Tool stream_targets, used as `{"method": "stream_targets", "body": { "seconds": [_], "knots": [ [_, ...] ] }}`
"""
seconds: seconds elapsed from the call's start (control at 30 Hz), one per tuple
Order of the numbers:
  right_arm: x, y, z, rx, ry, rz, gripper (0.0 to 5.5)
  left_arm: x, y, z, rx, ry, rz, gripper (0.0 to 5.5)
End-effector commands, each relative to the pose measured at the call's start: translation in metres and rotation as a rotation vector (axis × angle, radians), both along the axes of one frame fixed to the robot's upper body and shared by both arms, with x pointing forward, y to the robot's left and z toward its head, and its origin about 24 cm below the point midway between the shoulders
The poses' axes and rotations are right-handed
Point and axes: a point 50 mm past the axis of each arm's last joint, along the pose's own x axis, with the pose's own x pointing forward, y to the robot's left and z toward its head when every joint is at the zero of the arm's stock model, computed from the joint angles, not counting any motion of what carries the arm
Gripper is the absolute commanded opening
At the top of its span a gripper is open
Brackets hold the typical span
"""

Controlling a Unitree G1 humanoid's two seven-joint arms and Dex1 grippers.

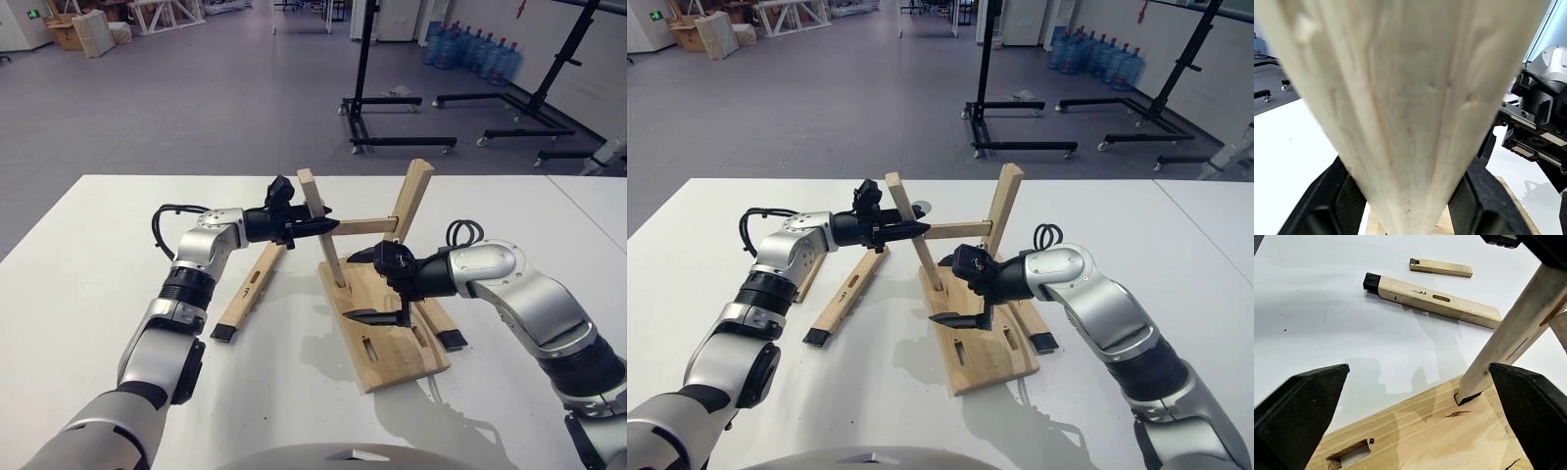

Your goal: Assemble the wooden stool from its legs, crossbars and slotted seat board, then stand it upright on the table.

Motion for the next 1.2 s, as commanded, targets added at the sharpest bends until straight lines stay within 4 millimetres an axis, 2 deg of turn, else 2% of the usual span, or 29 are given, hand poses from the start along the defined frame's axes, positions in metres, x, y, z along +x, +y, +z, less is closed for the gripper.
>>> {"method": "stream_targets", "body": {
  "seconds": [0.03,0.17,0.47,0.67,0.8,1.03,1.2],
  "knots": [
    [0.002,0.003,0.007,0.001,-0.024,0.008,5.25,0.000,0.009,-0.024,0.111,0.101,0.064,2.06],
    [0.007,0.004,0.015,0.026,-0.059,-0.006,5.25,0.000,0.010,-0.020,0.073,0.139,0.059,2.06],
    [0.046,0.014,0.082,0.218,-0.411,-0.177,5.25,-0.003,0.009,-0.026,0.121,0.135,0.042,2.06],
    [0.065,0.007,0.111,0.267,-0.591,-0.302,5.25,-0.003,0.007,-0.026,0.129,0.154,0.044,2.06],
    [0.072,0.005,0.114,0.245,-0.634,-0.347,5.25,-0.002,0.006,-0.025,0.118,0.187,0.051,2.06],
    [0.077,0.008,0.095,0.129,-0.691,-0.331,5.25,-0.003,0.003,-0.027,0.117,0.219,0.040,2.06],
    [0.082,0.003,0.079,0.026,-0.716,-0.339,5.25,-0.004,0.000,-0.032,0.139,0.241,0.035,2.06]
  ]
}}
